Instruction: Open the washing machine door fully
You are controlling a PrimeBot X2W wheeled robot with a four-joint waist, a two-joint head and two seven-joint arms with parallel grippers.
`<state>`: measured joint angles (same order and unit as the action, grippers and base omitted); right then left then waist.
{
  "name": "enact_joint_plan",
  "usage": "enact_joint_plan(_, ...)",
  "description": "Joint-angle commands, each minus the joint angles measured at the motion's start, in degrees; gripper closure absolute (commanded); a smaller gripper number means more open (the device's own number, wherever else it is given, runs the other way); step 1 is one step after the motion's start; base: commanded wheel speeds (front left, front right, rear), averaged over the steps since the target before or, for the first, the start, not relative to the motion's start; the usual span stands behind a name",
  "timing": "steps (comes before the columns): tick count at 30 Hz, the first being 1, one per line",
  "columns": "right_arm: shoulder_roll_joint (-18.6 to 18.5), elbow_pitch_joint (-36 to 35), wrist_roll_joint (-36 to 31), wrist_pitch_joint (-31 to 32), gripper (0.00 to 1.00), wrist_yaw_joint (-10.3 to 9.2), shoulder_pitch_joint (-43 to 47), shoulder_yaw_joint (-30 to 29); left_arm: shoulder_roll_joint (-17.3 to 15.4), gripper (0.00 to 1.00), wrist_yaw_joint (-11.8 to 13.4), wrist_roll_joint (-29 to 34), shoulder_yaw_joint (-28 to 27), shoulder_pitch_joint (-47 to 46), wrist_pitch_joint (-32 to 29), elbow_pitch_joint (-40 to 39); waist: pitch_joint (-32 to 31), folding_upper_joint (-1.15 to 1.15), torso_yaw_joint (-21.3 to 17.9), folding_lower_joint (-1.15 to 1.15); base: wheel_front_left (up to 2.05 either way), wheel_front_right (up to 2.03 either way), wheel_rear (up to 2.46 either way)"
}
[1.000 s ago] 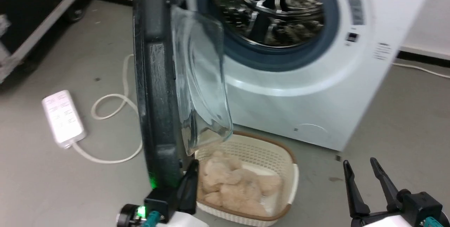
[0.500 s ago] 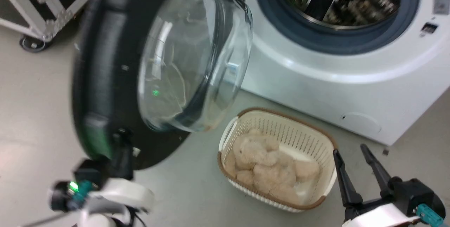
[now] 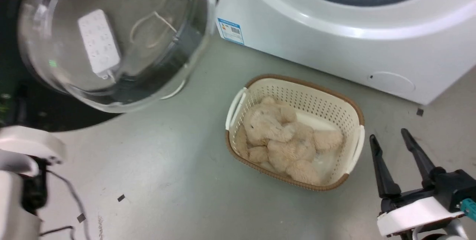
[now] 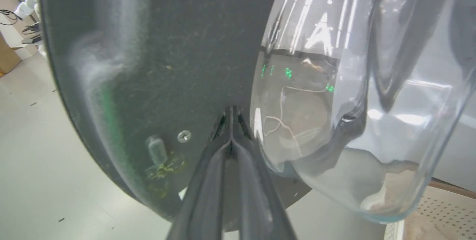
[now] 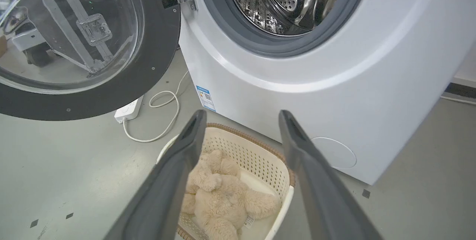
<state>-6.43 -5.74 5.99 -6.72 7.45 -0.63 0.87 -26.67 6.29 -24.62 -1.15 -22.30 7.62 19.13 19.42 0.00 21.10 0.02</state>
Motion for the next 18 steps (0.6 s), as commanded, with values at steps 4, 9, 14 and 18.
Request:
enact_joint_plan(4, -0.6, -1.3, -0.2, 0.2, 0.0, 0.03, -0.9, -0.8, -1.7, 1.0, -1.0, -0.7, -1.2, -2.8, 1.6, 4.9, 0.9, 0.0, -1.5, -0.02, 0.0, 0.0, 0.0)
enact_joint_plan(9, -0.5, -1.5, -0.3, -0.1, 0.0, 0.03, -0.9, -1.3, -1.3, 1.0, -1.6, -0.6, -0.9, -3.7, 4.4, 7.6, -0.4, 0.0, -2.1, -0.02, 0.0, 0.0, 0.0)
enact_joint_plan(14, 0.2, -1.0, -0.5, -1.4, 0.0, 0.03, -1.2, -2.7, 1.0, 1.0, -2.5, -0.3, 0.2, -2.9, 6.2, 4.9, -3.7, 0.0, -2.5, -0.02, 0.0, 0.0, 0.0)
enact_joint_plan(18, 1.3, -0.8, -0.9, -2.9, 0.0, 0.03, -1.5, -4.6, 2.8, 1.0, -2.3, 1.7, 2.7, -0.6, 6.7, -0.2, -7.5, 0.0, -3.9, -0.02, 0.0, 0.0, 0.0)
